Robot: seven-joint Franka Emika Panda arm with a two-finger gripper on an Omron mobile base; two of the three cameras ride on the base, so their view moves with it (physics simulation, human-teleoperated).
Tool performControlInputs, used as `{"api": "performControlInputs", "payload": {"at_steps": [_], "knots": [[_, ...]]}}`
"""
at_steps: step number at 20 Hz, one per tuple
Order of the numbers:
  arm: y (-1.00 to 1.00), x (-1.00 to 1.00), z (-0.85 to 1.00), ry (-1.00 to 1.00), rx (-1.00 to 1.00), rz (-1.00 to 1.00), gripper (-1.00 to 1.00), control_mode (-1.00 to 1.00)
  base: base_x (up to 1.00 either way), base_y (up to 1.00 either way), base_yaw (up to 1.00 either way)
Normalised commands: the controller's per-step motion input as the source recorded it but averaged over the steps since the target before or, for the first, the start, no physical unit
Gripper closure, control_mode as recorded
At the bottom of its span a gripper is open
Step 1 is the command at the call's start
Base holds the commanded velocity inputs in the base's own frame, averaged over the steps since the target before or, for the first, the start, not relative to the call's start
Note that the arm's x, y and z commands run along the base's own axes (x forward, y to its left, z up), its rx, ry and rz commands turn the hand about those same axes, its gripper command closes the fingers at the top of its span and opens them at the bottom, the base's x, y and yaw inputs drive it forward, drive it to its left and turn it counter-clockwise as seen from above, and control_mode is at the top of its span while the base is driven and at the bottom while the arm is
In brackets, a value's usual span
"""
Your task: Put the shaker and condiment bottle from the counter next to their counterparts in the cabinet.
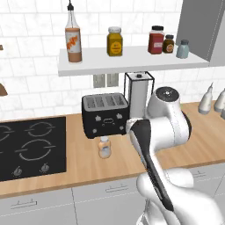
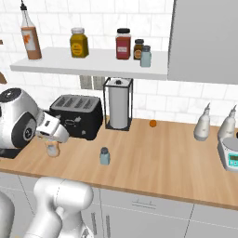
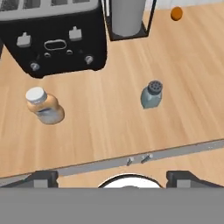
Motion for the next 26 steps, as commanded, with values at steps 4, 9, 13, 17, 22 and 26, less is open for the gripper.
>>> {"api": "performControlInputs", "payload": {"at_steps": [4, 9, 13, 17, 22, 26], "knots": [[1.0, -0.31, -0.03, -0.09, -0.04, -0.3, -1.0, -1.0, 0.0, 0.0, 0.0], [1.0, -0.11, 0.0, -0.05, -0.03, -0.3, -1.0, -1.0, 0.0, 0.0, 0.0], [1.0, 0.05, -0.01, -0.02, 0.0, -0.34, -1.0, -1.0, 0.0, 0.0, 0.0], [0.95, 0.22, -0.01, 0.0, -0.02, -0.32, -1.0, -1.0, 0.0, 0.0, 0.0], [0.45, 0.46, 0.0, 0.01, -0.11, -0.32, -1.0, -1.0, 0.0, 0.0, 0.0], [-0.16, 0.42, -0.01, 0.01, -0.12, -0.13, -1.0, -1.0, 0.0, 0.0, 0.0]]}}
